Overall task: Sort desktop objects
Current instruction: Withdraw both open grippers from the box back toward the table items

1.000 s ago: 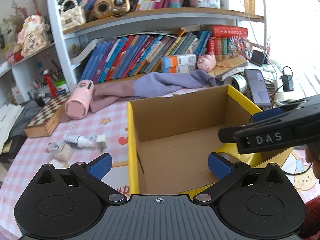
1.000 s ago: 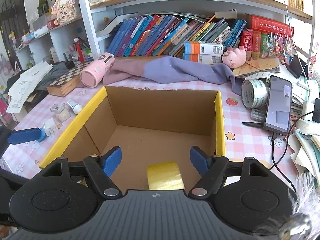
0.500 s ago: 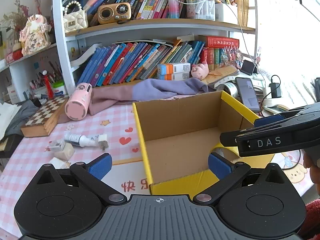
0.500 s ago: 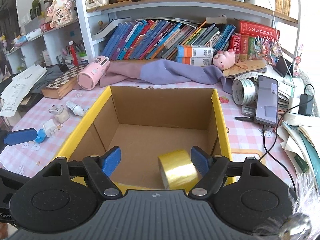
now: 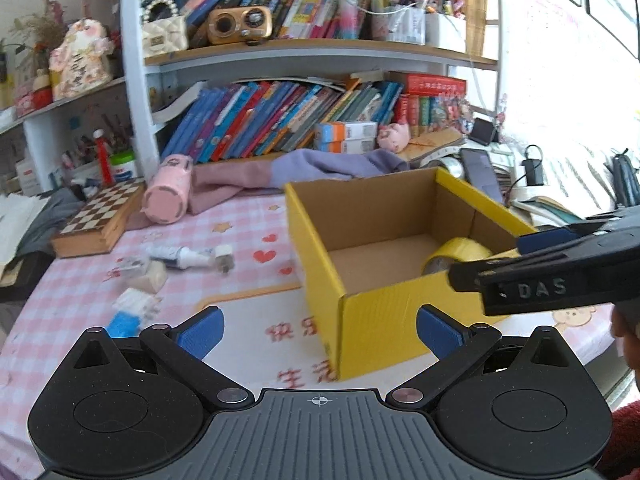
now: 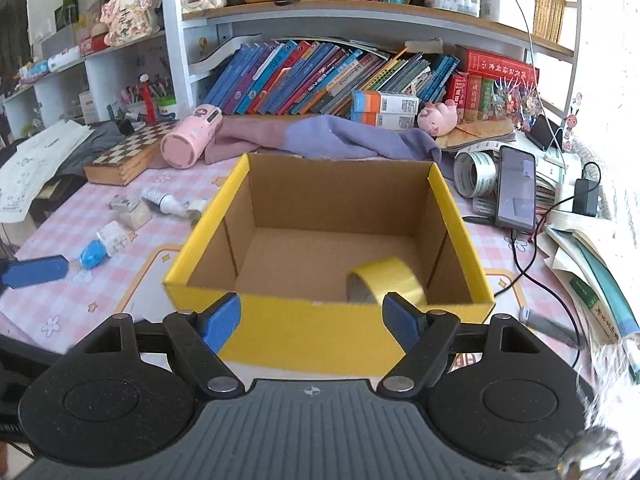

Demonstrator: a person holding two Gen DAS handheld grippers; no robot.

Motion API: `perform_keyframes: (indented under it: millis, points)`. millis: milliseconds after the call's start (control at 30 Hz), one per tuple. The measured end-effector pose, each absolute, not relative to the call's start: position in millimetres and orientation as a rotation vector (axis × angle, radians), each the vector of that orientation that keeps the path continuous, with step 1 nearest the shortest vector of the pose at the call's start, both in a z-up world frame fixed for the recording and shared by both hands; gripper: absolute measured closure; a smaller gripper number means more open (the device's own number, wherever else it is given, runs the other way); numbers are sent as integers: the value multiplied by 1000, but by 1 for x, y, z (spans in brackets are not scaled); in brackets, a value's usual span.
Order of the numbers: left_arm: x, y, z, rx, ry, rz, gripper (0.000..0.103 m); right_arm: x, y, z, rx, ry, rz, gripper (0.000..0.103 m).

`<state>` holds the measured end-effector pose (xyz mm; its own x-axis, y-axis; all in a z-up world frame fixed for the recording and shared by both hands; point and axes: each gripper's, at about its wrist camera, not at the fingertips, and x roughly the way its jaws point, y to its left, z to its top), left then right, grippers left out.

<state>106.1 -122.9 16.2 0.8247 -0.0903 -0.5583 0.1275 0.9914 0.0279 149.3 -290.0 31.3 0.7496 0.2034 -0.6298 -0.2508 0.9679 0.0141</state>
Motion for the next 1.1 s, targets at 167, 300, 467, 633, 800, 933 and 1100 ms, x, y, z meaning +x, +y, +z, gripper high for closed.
perform_keyframes:
  millis: [167,300,467,633,800,933,1100]
  points:
    - [94,-106,13,67,610,-72,0,129,-277,29,-91,680,236,26]
    - [81,-96,13,72,612,-88,0,116,-265,29,-84,680,230,26]
    - [66,-75,11,72,624,-72,0,104,-247,24,-67,708,239,26]
    - [53,-57,5,86,670,-51,0,92,-224,15,-50,742,263,26]
    - [38,-40,0,119,693,-36,0,85,-205,4,-24,789,279,26]
    - [29,-24,-1,107,701,-18,0,77,-188,0,-31,809,301,26]
    - [22,-11,0,88,700,-14,0,72,-172,-2,-45,822,321,26]
